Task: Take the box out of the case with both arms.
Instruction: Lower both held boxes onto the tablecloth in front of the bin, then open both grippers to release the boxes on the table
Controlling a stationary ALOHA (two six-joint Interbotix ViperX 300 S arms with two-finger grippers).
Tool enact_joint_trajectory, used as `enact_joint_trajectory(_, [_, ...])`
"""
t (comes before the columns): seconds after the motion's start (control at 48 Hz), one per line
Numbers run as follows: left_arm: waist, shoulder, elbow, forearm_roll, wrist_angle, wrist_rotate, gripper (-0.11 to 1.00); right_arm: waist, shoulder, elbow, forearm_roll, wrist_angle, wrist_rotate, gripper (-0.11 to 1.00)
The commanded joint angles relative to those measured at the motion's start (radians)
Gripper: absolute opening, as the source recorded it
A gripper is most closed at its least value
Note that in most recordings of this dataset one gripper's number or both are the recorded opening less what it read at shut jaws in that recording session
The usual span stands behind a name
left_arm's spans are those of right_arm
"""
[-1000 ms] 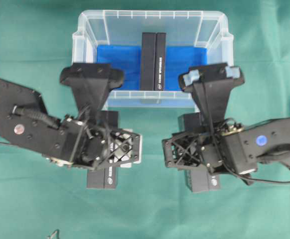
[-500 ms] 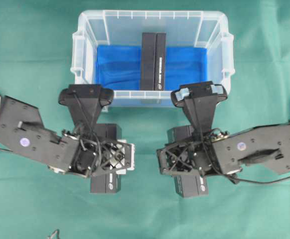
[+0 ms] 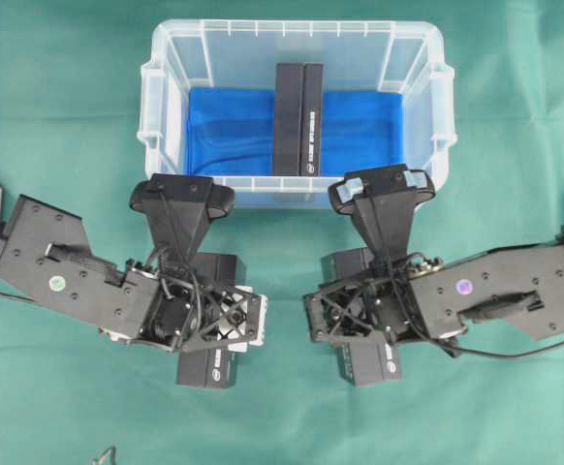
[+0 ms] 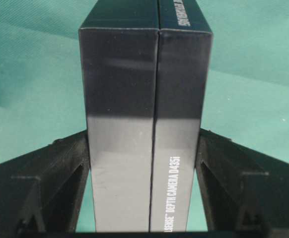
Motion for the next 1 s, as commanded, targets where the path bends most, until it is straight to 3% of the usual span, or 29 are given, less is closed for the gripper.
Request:
enact_joint_trajectory(0.0, [0.003,-0.018,-0.012,-0.002,-0.023,0.005,0.63,0.005,-0.017,-0.003,-0.012,-0.028,-0.002,0.65])
enact_joint_trajectory(0.312, [0.006,-0.017,-0.015,-0.012,-0.048,0.031,0.64,0.015,-0.017,-0.002,-0.067,-0.041,-0.006,0.65])
enact_joint_trajectory(0.396, [0.012,-0.017,-0.017,-0.011,-0.048,0.031,0.77,0.015,-0.017,-0.002,-0.066,-0.031,0.006,0.65])
enact_joint_trajectory(0.479, [0.020,-0.017,-0.017,-0.012,-0.048,0.031,0.80,0.015,-0.017,-0.003,-0.063,0.000,0.023,0.66])
enact_joint_trajectory(0.646, [0.032,-0.017,-0.018,-0.011,-0.046,0.031,0.82,0.017,-0.017,-0.008,-0.063,0.080,0.041,0.96])
enact_joint_trajectory(0.979, [0.044,-0.017,-0.025,-0.011,-0.046,0.031,0.82,0.015,-0.015,-0.012,-0.064,0.080,0.040,0.96])
